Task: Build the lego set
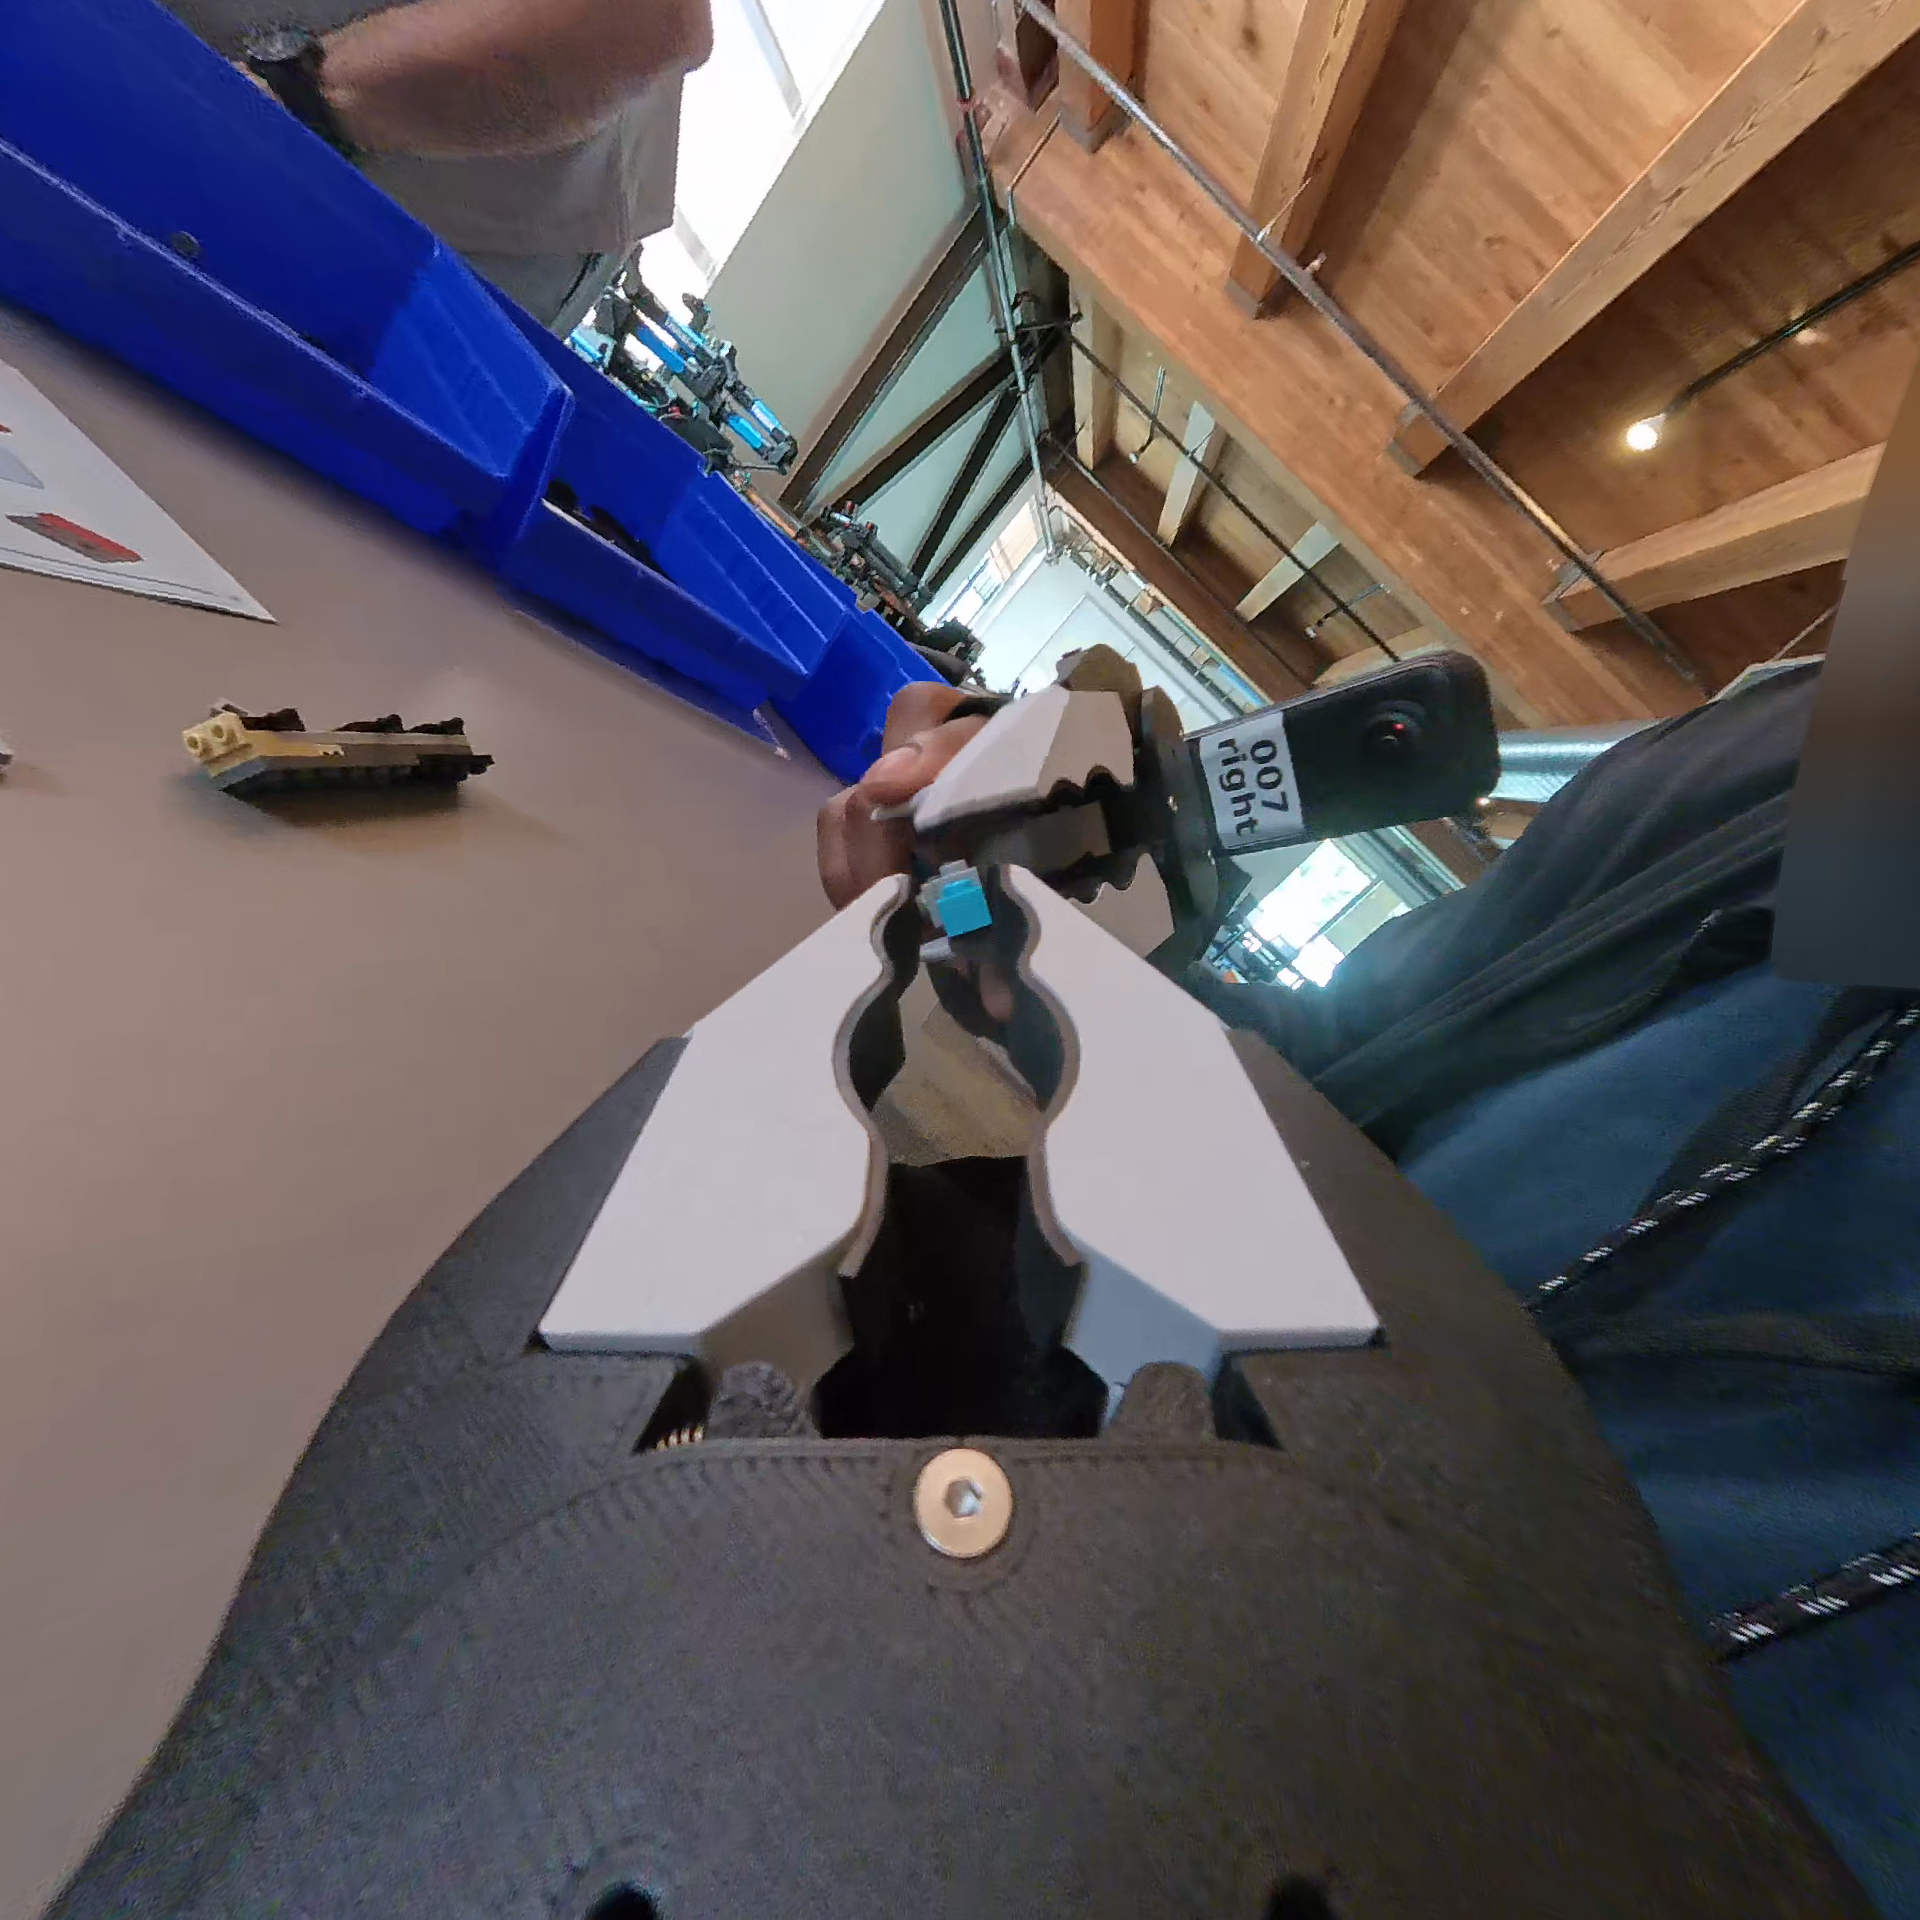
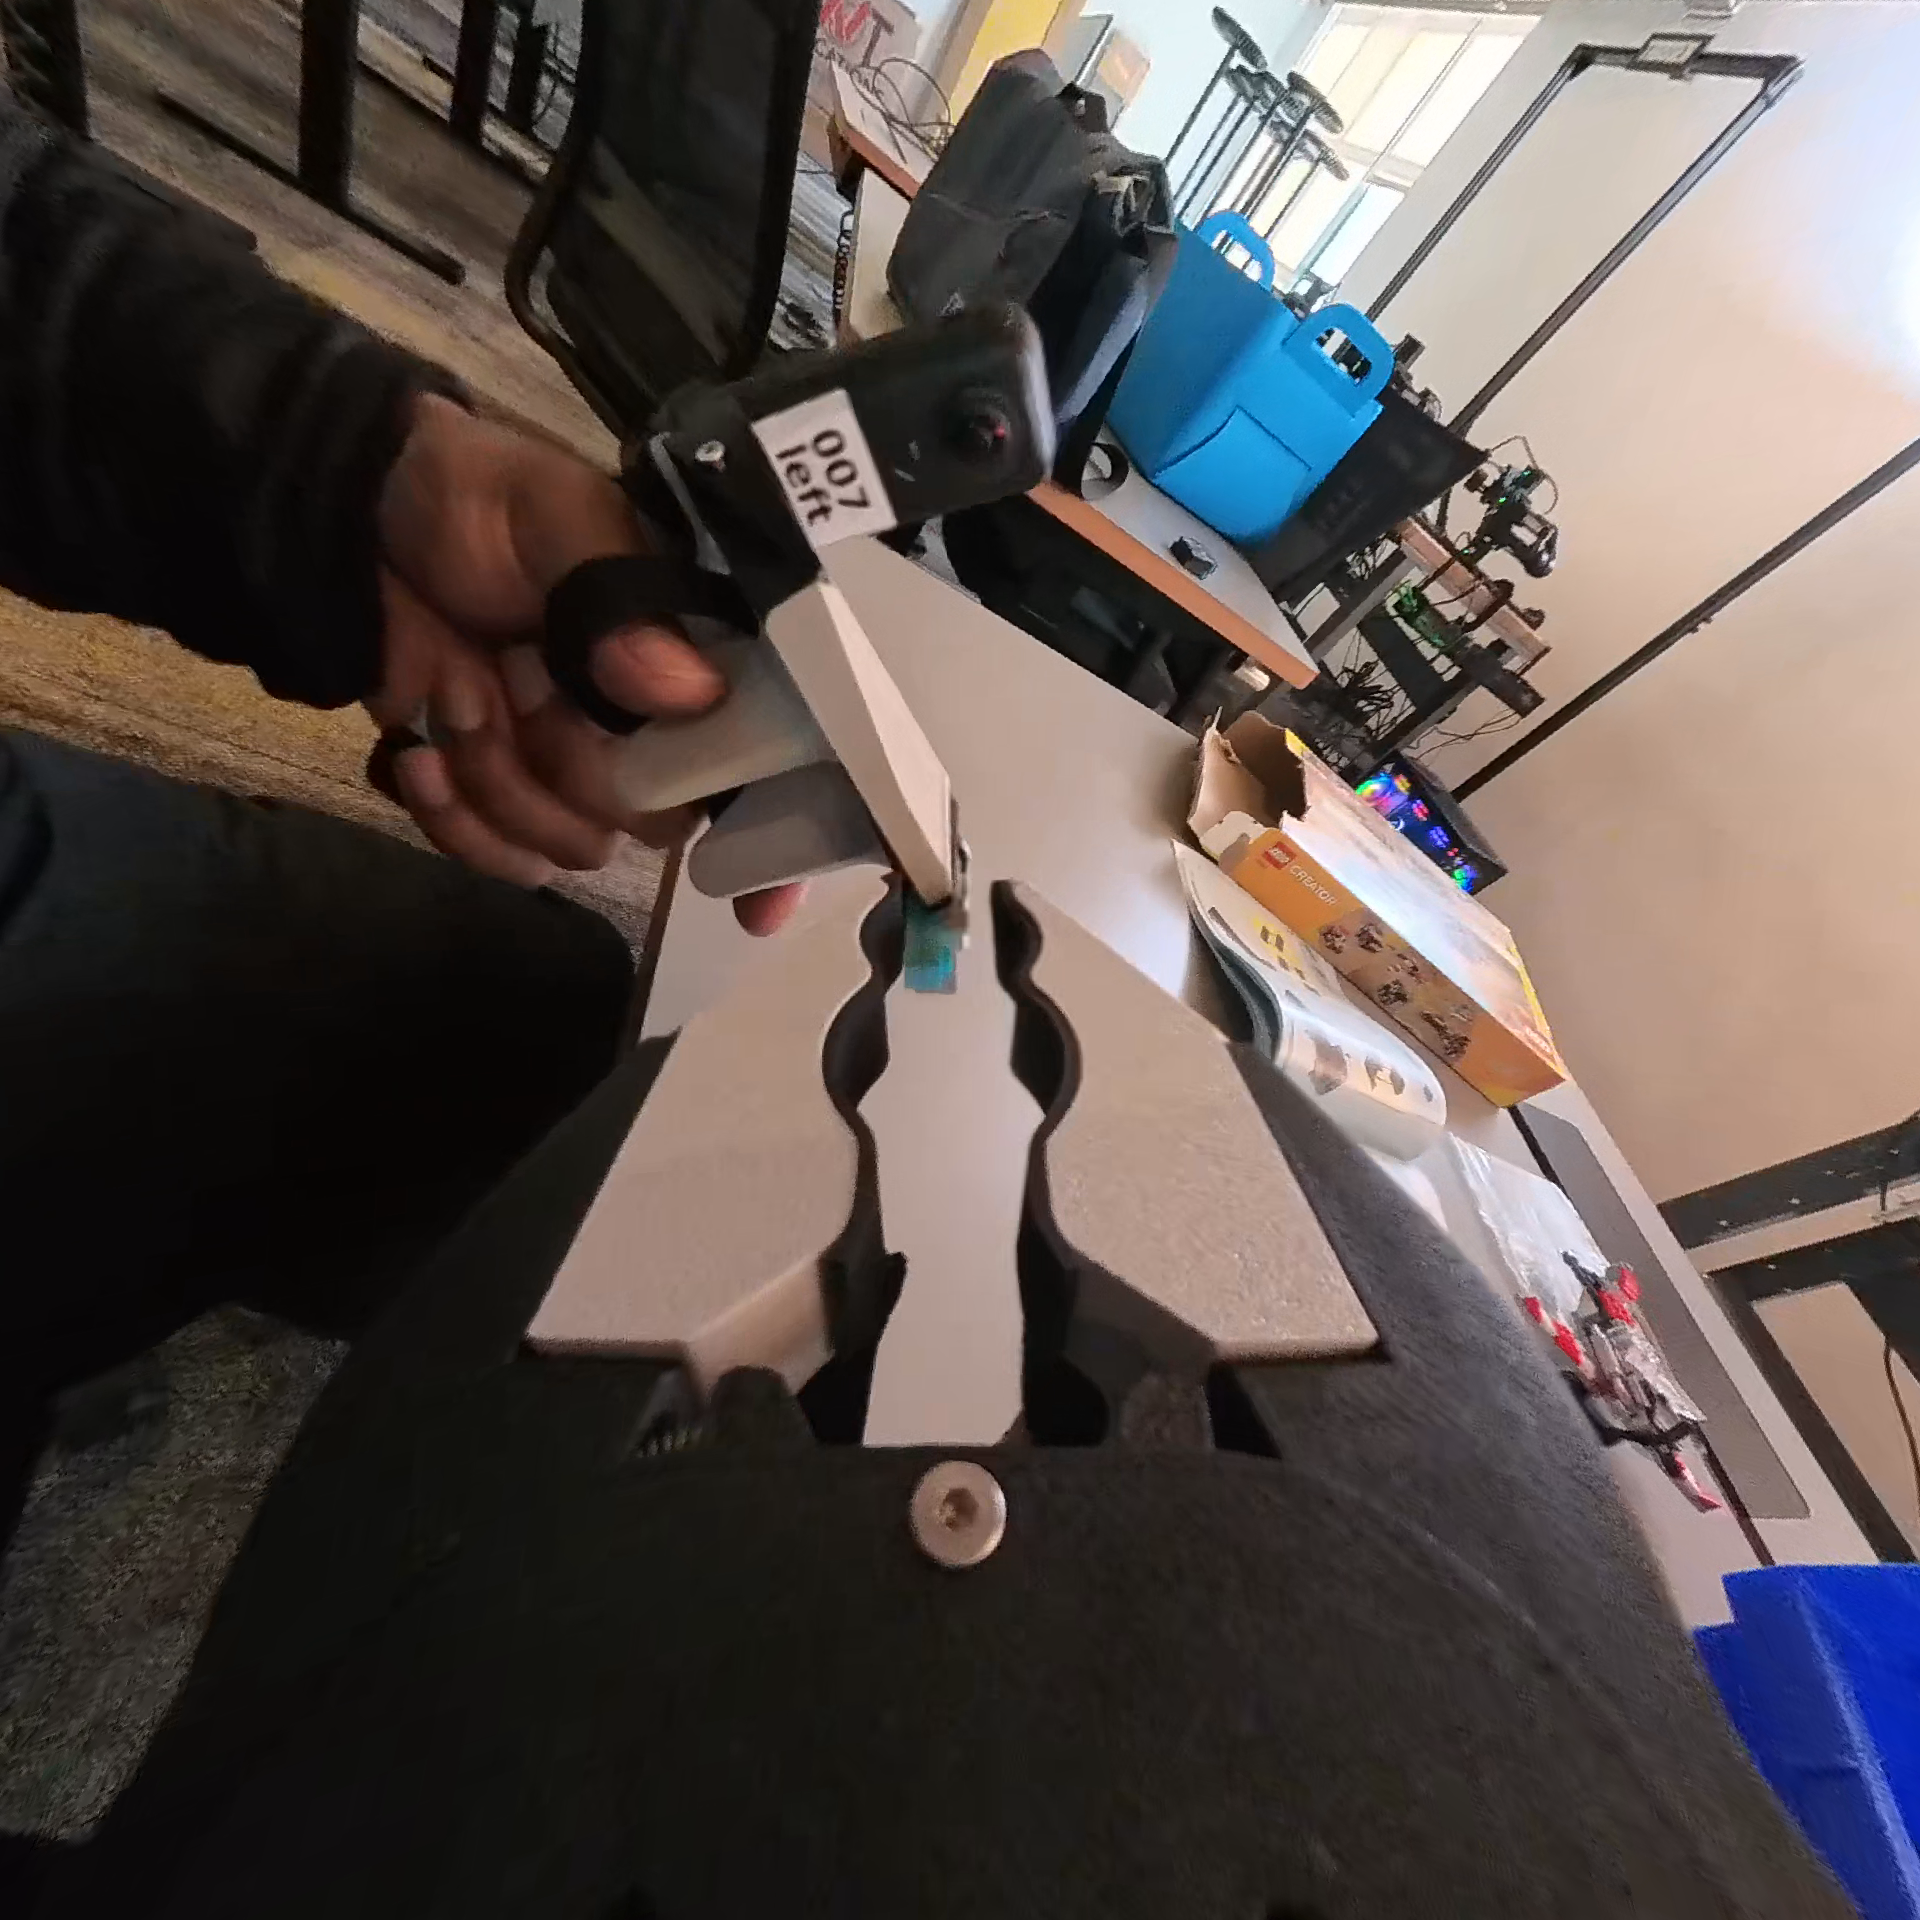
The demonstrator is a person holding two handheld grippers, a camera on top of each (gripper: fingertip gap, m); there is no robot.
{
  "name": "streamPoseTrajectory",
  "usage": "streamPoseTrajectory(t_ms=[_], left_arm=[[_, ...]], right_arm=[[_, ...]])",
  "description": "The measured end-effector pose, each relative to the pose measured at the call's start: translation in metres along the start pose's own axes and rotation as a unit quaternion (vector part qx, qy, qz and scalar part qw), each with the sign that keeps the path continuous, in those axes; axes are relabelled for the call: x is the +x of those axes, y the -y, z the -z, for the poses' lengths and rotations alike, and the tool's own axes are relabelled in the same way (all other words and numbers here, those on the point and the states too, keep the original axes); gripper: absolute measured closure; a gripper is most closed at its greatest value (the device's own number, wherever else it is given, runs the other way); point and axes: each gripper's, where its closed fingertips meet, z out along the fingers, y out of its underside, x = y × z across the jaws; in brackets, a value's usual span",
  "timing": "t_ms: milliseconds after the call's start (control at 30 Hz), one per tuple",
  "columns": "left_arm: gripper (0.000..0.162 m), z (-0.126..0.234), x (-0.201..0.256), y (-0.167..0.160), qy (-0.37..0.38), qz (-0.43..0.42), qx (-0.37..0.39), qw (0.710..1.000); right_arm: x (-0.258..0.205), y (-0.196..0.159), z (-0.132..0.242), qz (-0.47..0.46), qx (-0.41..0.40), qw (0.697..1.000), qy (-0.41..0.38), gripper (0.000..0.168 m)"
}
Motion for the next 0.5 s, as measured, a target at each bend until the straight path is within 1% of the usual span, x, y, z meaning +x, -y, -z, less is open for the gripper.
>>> streamPoseTrajectory(t_ms=[67,167,267,367,500], left_arm=[[0.15,0.001,0.001,0.002,-0.01,0.006,0.01,1.0],[0.151,0.002,0.001,0.006,-0.021,0.018,0.027,0.999],[0.151,0.001,0.002,0.006,-0.03,0.028,0.03,0.999],[0.151,-0.003,-0.001,0.002,-0.03,0.035,0.023,0.999],[0.149,-0.006,-0.009,-0.002,-0.015,0.048,0.01,0.999]], right_arm=[[0.005,0.001,0.002,-0.005,0.008,1.0,-0.009,0.143],[0.005,0.005,0.006,-0.004,0.024,1.0,-0.001,0.142],[0.003,0.004,0.004,0.01,0.023,1.0,0.012,0.146],[-0.001,0.0,0.002,0.026,0.021,0.999,0.025,0.156],[0.0,-0.009,0.002,0.032,0.021,0.999,0.038,0.156]])
